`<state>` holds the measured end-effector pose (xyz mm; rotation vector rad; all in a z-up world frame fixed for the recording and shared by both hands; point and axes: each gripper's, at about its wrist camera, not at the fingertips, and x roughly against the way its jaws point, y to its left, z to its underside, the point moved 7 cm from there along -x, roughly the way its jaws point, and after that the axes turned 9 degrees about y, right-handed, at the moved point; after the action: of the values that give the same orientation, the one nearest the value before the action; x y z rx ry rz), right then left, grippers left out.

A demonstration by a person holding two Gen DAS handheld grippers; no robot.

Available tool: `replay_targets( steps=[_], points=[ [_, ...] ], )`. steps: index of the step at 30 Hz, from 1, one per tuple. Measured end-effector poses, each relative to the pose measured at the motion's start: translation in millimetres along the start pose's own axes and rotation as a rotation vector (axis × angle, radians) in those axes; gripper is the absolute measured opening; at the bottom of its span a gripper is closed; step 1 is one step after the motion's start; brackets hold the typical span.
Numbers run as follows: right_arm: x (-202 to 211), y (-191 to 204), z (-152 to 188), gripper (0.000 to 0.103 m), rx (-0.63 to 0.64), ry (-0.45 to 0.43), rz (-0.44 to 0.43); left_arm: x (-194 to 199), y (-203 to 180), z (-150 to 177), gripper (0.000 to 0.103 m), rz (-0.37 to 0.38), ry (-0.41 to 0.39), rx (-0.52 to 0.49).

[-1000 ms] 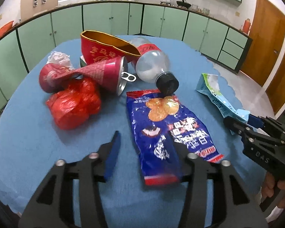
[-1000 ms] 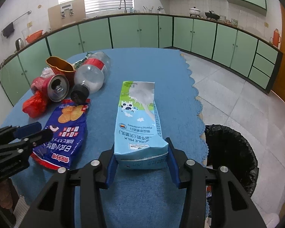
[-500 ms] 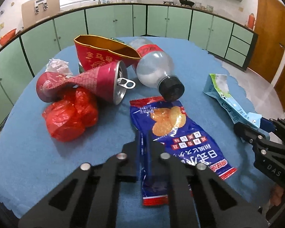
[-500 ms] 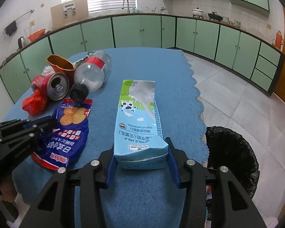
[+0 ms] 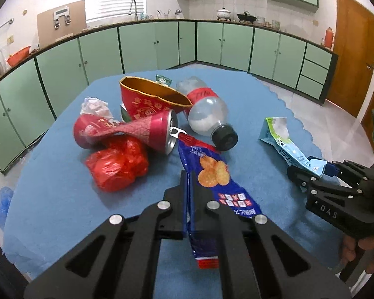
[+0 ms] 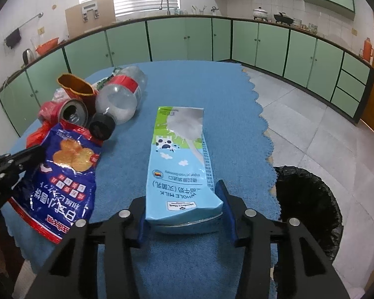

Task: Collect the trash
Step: 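Carry the blue snack bag and milk carton over the bin and release both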

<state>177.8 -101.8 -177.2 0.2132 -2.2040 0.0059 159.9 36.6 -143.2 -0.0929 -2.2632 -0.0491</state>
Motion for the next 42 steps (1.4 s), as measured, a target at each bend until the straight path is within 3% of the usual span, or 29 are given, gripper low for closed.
replay_targets(
  steps=[10,28,32,42],
  points=[
    [35.6,-8.5,-5.6,0.046,0.011,-0.049,0.014,22.5,-8.5,-5.6,0.0,-0.011,-0.061,-0.009],
    [111.8,-45.1,-11.9,0.046,-0.043,-0.14,0.03,85.8,-45.3,-31.9,0.0,0.067,-0.209,-0.066],
    [116.8,-71.5,-9.6,0.046,-0.091,-0.146,0.068,82.0,-70.4,-41.3,0.0,0.12,-0.215,-0.101],
    [116.6,-162.0,9.4,0.046,-0.252,-0.118,0.197,40.4,-181.7,-60.4,0.0,0.279,-0.191,-0.232]
  ],
)
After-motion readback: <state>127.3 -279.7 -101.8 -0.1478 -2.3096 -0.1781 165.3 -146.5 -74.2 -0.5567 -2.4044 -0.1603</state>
